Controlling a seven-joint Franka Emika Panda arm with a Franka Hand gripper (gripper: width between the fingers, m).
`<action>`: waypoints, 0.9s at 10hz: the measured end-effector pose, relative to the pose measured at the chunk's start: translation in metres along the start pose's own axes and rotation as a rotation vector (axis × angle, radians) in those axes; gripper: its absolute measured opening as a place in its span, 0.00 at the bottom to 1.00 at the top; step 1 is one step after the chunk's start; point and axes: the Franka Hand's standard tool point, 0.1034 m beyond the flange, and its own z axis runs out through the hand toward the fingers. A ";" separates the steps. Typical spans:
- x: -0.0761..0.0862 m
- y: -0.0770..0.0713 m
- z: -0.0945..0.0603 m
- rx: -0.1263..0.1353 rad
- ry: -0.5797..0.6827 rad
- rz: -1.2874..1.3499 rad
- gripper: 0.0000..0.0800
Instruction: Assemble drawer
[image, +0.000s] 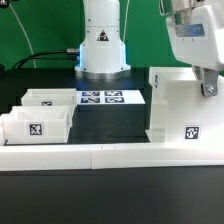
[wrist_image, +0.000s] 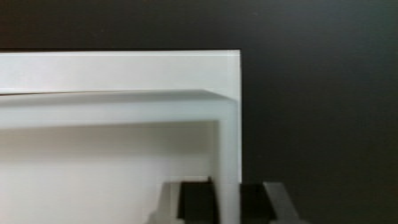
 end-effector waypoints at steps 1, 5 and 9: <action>0.000 0.000 0.000 0.000 0.000 -0.001 0.05; -0.001 0.001 0.001 -0.001 0.000 -0.011 0.55; -0.002 0.000 0.000 0.002 0.000 -0.025 0.81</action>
Offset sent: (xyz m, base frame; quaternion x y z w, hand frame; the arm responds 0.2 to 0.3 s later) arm 0.0000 0.0000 0.0000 0.0000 0.0000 0.0000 1.0000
